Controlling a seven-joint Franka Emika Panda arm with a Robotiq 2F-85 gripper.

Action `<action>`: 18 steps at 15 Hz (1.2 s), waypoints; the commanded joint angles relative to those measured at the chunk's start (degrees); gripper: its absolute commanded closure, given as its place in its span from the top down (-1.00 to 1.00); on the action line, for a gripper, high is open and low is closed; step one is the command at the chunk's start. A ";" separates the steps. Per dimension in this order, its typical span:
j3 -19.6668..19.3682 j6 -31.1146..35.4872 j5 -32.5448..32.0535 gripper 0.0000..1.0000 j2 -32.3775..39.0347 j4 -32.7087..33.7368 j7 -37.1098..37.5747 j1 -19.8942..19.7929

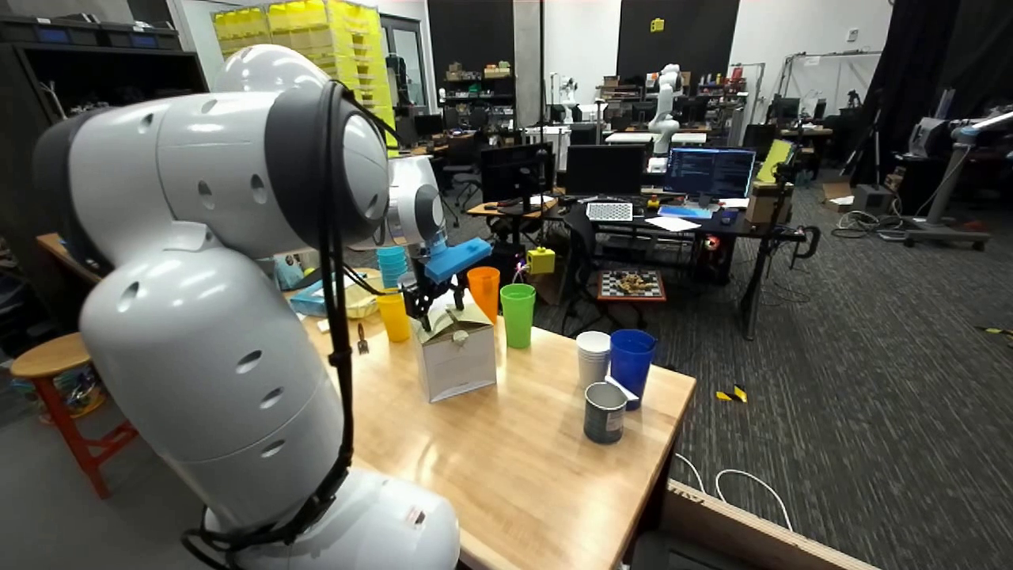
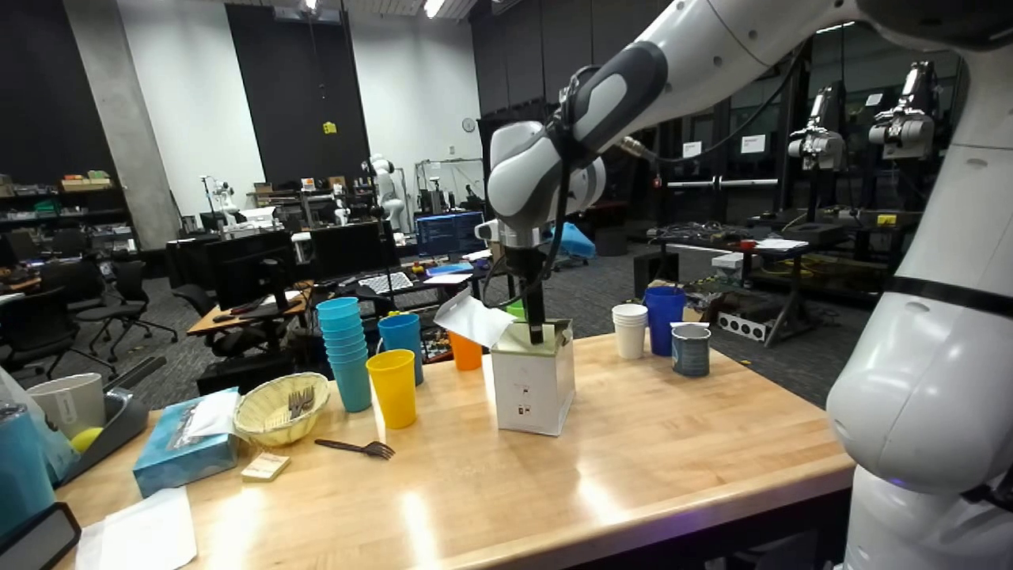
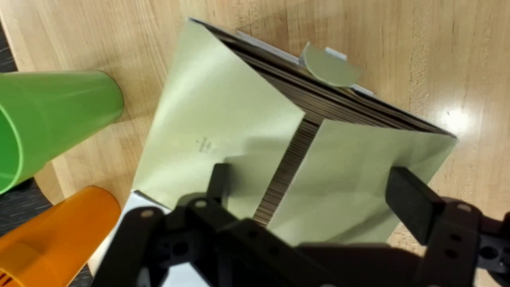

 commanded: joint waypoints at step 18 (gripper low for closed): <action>8.99 18.13 -26.92 1.00 4.69 1.55 47.76 1.88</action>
